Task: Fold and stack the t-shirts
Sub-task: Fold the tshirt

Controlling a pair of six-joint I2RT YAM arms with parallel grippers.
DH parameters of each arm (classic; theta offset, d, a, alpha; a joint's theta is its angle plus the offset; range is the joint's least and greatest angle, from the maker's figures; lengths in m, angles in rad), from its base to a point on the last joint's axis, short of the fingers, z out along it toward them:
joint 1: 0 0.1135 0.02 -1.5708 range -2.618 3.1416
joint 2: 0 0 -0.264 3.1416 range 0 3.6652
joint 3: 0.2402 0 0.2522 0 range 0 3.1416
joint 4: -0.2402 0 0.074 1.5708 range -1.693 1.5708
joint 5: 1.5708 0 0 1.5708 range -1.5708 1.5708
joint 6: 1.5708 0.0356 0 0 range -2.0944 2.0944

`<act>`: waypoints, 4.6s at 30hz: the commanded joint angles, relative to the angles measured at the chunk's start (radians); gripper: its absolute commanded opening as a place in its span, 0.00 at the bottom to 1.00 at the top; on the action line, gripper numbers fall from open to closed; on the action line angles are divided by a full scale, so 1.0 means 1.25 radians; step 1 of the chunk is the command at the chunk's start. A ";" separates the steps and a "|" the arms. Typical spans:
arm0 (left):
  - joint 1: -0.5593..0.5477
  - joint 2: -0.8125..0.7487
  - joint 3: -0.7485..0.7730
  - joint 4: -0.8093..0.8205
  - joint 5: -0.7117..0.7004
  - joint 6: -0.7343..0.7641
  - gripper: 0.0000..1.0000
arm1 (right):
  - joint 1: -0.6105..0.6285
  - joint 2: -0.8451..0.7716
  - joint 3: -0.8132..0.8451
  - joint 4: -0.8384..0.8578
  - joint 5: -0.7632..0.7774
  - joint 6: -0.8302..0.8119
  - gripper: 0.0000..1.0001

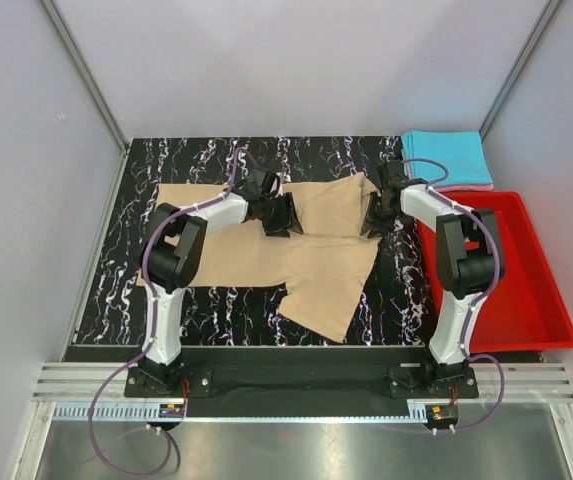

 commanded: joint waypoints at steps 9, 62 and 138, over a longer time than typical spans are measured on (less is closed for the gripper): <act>-0.006 0.038 0.076 0.058 0.002 -0.001 0.53 | -0.001 0.018 -0.009 0.051 0.038 -0.009 0.29; -0.017 0.042 0.277 -0.232 -0.068 -0.050 0.00 | 0.000 -0.173 -0.002 -0.045 0.005 0.082 0.00; 0.409 0.072 0.388 -0.240 -0.055 -0.037 0.57 | -0.121 0.151 0.499 -0.026 0.042 0.033 0.50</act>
